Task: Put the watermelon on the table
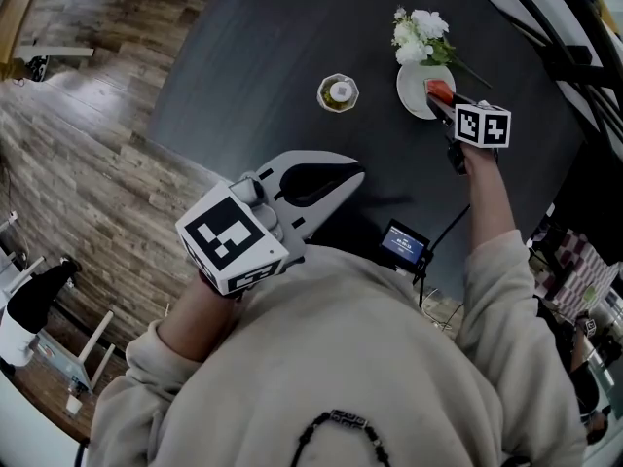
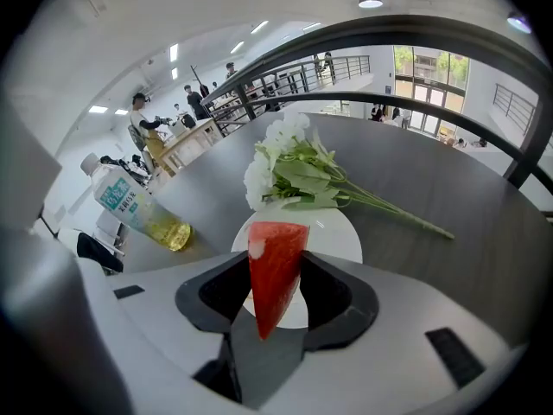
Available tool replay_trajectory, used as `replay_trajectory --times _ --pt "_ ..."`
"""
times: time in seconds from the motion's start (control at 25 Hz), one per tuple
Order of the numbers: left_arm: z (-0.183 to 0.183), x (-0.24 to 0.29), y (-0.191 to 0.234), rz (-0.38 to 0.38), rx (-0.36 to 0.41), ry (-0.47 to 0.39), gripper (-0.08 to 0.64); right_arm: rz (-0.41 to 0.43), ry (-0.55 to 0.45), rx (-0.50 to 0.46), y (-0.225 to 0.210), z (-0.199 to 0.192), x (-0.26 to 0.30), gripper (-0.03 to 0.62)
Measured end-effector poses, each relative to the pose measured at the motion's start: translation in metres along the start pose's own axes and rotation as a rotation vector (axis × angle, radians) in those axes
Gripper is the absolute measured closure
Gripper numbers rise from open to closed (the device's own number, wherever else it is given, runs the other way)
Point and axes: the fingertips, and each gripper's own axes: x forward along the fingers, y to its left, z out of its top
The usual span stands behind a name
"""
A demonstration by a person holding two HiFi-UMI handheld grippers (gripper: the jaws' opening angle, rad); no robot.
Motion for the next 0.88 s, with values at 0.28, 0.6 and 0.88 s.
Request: replay_trajectory --times 0.28,0.6,0.88 --pt "-0.001 -0.005 0.002 0.004 -0.010 -0.005 0.557 0.001 0.020 -0.015 0.002 -0.001 0.008 0.410" --pt "-0.003 -0.012 0.006 0.014 -0.029 -0.019 0.557 -0.056 0.062 -0.020 -0.005 -0.008 0.024 0.408" --pt "-0.001 -0.011 0.007 0.008 -0.044 -0.026 0.557 -0.116 0.083 -0.033 -0.008 -0.013 0.033 0.407"
